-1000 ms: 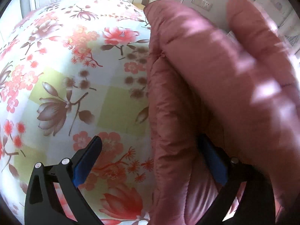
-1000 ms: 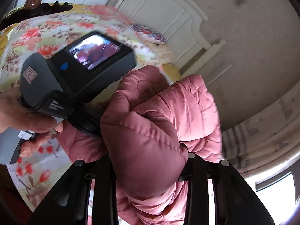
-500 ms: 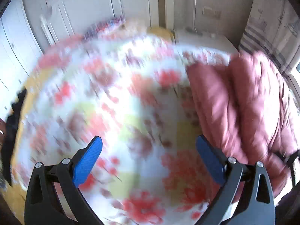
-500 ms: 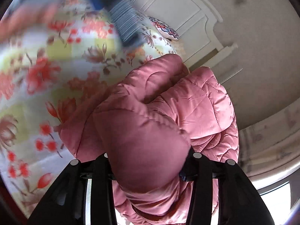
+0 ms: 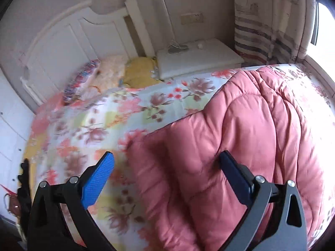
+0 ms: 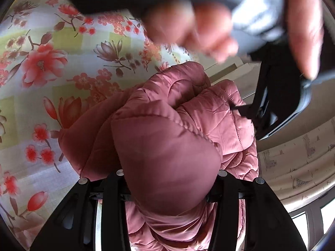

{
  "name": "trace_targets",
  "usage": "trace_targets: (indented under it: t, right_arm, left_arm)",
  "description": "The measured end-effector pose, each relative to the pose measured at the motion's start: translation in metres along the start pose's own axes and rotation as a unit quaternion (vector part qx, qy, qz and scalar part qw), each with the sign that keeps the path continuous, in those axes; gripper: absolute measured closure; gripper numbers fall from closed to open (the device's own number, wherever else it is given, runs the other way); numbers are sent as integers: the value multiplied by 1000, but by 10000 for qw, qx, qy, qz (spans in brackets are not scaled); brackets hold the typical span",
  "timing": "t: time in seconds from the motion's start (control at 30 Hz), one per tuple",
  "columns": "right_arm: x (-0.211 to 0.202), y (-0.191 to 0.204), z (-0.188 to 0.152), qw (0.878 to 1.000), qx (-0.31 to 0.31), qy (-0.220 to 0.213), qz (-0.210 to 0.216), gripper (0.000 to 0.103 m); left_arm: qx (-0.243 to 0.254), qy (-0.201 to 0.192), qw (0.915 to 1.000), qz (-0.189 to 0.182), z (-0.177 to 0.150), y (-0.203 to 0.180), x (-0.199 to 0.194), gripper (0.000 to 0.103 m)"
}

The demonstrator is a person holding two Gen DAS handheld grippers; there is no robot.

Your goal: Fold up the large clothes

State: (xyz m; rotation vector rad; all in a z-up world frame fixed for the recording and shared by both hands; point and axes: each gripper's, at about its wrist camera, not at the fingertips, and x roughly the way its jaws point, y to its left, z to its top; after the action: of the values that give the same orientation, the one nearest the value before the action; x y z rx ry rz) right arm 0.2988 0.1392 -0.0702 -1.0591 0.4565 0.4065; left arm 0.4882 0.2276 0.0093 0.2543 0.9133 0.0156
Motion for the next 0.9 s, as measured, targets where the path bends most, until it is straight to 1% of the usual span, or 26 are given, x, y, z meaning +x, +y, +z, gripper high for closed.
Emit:
trace_targets:
  t: [0.03,0.07,0.1,0.13,0.17,0.2,0.3,0.4,0.47,0.5,0.57,0.6,0.63,0.67,0.7,0.73,0.77,0.8,0.87,0.9]
  right_arm:
    - [-1,0,-1,10000,3,-17,6,57]
    - [-1,-1,-2,10000,12,-30,37,57]
    - [0,-1,-1,9999,28,-42,98,57]
    - [0,-2,-2,9998,65,-48,170,57]
    - [1,-3,-3,9997,98,-44,214,57]
    - [3,-5,-5,9994,167,-43,292,57]
    - [4,-10,-8,9988,280,-81,399,57]
    - [1,-10,-11,9988,247,-153,399,56]
    - [-6,-13,-15,9986,248,-222,408,56]
    - [-15,-18,-19,9977,307,-310,514,53]
    - [-42,-34,-30,9914,592,-576,1016,35]
    - [-63,-50,-40,9823,916,-799,1428,32]
    - [-84,-73,-51,9709,1323,-1028,1711,28]
    - [-94,-87,-58,9653,1561,-1138,1759,26]
    - [-108,-111,-67,9582,1912,-1274,1706,25]
    - [-115,-135,-76,9539,2200,-1305,1570,22]
    - [-115,-153,-81,9526,2371,-1176,1499,19]
    - [-109,-165,-84,9530,2449,-993,1484,20]
    - [-87,-180,-90,9568,2528,-619,1294,19]
    - [-72,-184,-93,9582,2513,-403,1309,19]
  left_arm:
    - [29,330,9994,-53,3,-1,18,2]
    - [116,831,9964,-138,3,-6,44,2]
    - [207,995,9947,-125,0,-9,61,2]
    - [297,1017,9944,-9,-2,-14,69,2]
    - [416,930,9947,168,-4,-21,70,2]
    - [448,883,9948,223,-3,-23,69,2]
    - [298,934,9952,63,-5,-18,75,2]
    - [207,890,9958,-35,-13,-9,75,2]
    - [103,842,9964,-87,-16,-6,76,2]
    - [85,810,9966,-93,-17,-4,75,2]
    - [60,720,9973,-114,-20,-3,73,2]
    - [21,680,9976,-157,-21,-1,73,2]
    - [-7,663,9976,-191,-21,0,73,2]
    - [-21,635,9978,-212,-21,0,74,2]
    - [-28,622,9978,-221,-22,0,74,2]
    - [-37,615,9978,-226,-22,0,74,2]
    - [-37,596,9980,-224,-22,0,73,2]
    - [-18,595,9980,-213,-22,0,73,2]
    - [2,579,9982,-184,-23,-1,72,2]
    - [35,567,9983,-160,-23,-2,71,2]
